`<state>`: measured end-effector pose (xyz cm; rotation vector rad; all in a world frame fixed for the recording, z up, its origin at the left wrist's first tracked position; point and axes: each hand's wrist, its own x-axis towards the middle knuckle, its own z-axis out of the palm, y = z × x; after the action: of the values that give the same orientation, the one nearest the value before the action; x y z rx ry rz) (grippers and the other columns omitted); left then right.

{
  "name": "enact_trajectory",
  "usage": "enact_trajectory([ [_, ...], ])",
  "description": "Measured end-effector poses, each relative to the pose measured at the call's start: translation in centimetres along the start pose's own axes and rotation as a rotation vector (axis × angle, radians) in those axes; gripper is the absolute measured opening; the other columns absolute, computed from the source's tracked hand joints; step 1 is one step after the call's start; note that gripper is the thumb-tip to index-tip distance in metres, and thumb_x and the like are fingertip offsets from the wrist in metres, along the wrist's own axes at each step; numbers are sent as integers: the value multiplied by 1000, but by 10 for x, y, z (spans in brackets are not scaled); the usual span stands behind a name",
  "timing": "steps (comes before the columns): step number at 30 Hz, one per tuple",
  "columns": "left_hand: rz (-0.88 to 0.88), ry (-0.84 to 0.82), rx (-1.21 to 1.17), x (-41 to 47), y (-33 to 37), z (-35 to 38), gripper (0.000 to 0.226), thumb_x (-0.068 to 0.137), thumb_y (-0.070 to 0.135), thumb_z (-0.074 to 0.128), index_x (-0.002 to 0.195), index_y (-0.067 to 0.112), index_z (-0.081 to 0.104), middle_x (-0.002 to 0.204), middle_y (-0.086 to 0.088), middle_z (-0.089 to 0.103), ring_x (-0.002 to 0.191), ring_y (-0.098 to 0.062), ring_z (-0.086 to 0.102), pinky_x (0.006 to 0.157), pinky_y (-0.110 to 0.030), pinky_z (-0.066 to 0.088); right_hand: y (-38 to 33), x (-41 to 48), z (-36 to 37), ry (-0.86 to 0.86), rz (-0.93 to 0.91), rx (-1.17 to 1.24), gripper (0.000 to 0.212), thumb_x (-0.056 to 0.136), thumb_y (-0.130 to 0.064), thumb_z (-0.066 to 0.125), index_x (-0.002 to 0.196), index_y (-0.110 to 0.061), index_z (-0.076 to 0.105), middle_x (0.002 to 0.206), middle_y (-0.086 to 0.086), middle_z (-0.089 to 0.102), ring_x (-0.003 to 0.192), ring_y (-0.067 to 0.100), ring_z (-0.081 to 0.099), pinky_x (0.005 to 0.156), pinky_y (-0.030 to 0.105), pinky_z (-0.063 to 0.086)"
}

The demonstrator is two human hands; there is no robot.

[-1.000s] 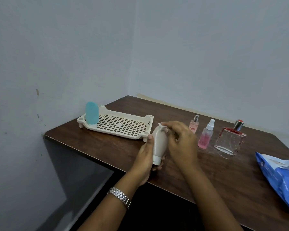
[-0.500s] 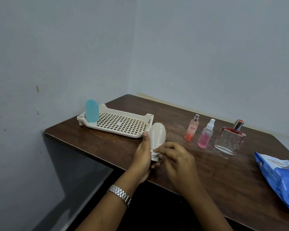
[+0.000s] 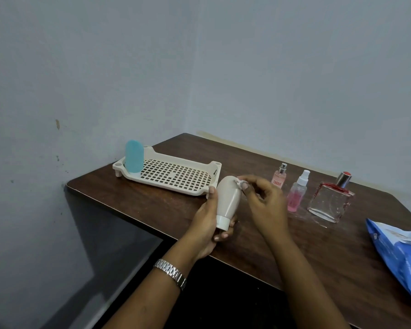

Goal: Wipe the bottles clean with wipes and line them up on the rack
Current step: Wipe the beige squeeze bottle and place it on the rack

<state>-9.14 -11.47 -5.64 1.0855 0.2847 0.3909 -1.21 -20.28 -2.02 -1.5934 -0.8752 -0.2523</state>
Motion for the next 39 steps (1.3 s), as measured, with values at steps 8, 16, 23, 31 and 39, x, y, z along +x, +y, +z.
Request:
enact_trajectory([
  [8, 11, 2, -9, 0, 0, -1, 67, 94, 61, 23, 96, 5, 60, 51, -6, 50, 30, -10, 35, 29, -14, 20, 2, -45, 2, 65, -11, -23, 29, 81, -4, 69, 84, -33, 69, 88, -9, 69, 83, 2, 63, 71, 12, 47],
  [16, 18, -3, 34, -1, 0, 0, 69, 93, 63, 19, 98, 6, 56, 45, -2, 51, 31, -10, 36, 32, -16, 21, -14, -45, -19, -218, -184, -200, 15, 78, -13, 68, 88, -23, 74, 81, -9, 64, 79, 1, 60, 68, 7, 42],
  [23, 136, -137, 212, -6, -8, 3, 77, 79, 75, 23, 105, 11, 57, 60, -7, 55, 40, -7, 46, 38, -16, 32, -28, -5, -26, 10, -165, -261, 18, 86, -5, 64, 90, -21, 71, 89, -5, 62, 86, -2, 57, 71, 5, 42],
  [31, 303, -166, 246, -5, -14, 4, 94, 65, 90, 42, 107, 7, 57, 64, 0, 58, 51, -10, 49, 43, -21, 37, -27, -12, 3, -54, -331, -541, 21, 81, 3, 56, 92, -10, 69, 93, 0, 68, 89, 13, 60, 82, 19, 44],
  [39, 351, -159, 289, -8, -14, 5, 97, 63, 92, 40, 101, 5, 58, 70, -7, 58, 59, -17, 51, 48, -21, 36, -26, -26, -2, -237, -440, -591, 23, 80, -16, 46, 84, -16, 69, 88, -5, 65, 89, 13, 54, 81, 15, 35],
])
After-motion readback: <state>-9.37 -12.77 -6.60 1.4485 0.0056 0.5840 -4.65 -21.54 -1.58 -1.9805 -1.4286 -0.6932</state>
